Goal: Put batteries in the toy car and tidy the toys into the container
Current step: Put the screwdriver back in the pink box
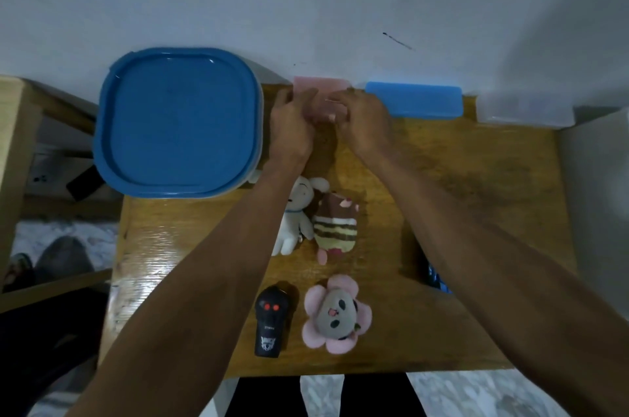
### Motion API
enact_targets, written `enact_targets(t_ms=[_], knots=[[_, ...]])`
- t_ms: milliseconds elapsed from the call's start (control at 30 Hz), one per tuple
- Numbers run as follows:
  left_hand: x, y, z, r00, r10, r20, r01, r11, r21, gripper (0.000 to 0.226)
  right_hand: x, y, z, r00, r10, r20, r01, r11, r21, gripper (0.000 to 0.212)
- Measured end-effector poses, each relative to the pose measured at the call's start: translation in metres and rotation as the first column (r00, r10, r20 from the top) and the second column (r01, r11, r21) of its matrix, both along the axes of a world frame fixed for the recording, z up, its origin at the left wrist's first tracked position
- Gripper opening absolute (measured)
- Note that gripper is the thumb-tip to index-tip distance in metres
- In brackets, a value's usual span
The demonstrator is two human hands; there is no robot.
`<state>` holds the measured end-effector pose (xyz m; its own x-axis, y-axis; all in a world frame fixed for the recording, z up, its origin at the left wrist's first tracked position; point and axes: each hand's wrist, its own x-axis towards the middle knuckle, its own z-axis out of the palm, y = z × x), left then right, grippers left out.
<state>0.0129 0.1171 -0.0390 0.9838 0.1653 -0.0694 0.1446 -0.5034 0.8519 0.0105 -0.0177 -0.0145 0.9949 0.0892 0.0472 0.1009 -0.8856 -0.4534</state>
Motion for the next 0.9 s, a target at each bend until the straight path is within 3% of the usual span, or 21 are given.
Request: enact_targets(t_ms=[167, 233, 300, 433, 633, 767, 900], knots=[[-0.006, 0.001, 0.007, 0.999, -0.027, 0.019, 0.029, 0.993, -0.114, 0.042, 0.0, -0.008, 0.001, 0.994, -0.053, 0.1, 0.049, 0.998, 0.044, 0.028], [-0.01, 0.008, 0.004, 0.986, -0.099, 0.131, 0.089, 0.993, 0.081, 0.07, 0.004, -0.006, 0.006, 0.985, -0.104, 0.139, 0.095, 0.993, 0.068, 0.027], [-0.012, 0.012, -0.002, 0.98, -0.116, 0.162, 0.095, 0.986, 0.136, 0.081, 0.011, -0.002, 0.013, 0.972, -0.177, 0.153, 0.164, 0.982, 0.093, 0.026], [-0.016, 0.014, 0.0, 0.969, -0.148, 0.196, 0.118, 0.98, 0.16, 0.076, 0.02, 0.007, 0.021, 0.949, -0.3, 0.097, 0.285, 0.948, 0.139, 0.032], [-0.007, 0.015, -0.005, 0.969, -0.166, 0.18, 0.146, 0.982, 0.118, 0.079, 0.005, 0.012, 0.015, 0.96, -0.244, 0.136, 0.201, 0.941, 0.273, 0.018], [-0.002, 0.017, -0.012, 0.969, -0.17, 0.182, 0.149, 0.981, 0.124, 0.081, -0.008, 0.012, -0.004, 0.982, -0.175, 0.078, 0.156, 0.967, 0.2, 0.02], [-0.002, 0.016, -0.015, 0.962, -0.182, 0.204, 0.166, 0.981, 0.096, 0.082, -0.002, 0.018, -0.015, 0.991, -0.129, 0.027, 0.129, 0.992, -0.005, 0.024]])
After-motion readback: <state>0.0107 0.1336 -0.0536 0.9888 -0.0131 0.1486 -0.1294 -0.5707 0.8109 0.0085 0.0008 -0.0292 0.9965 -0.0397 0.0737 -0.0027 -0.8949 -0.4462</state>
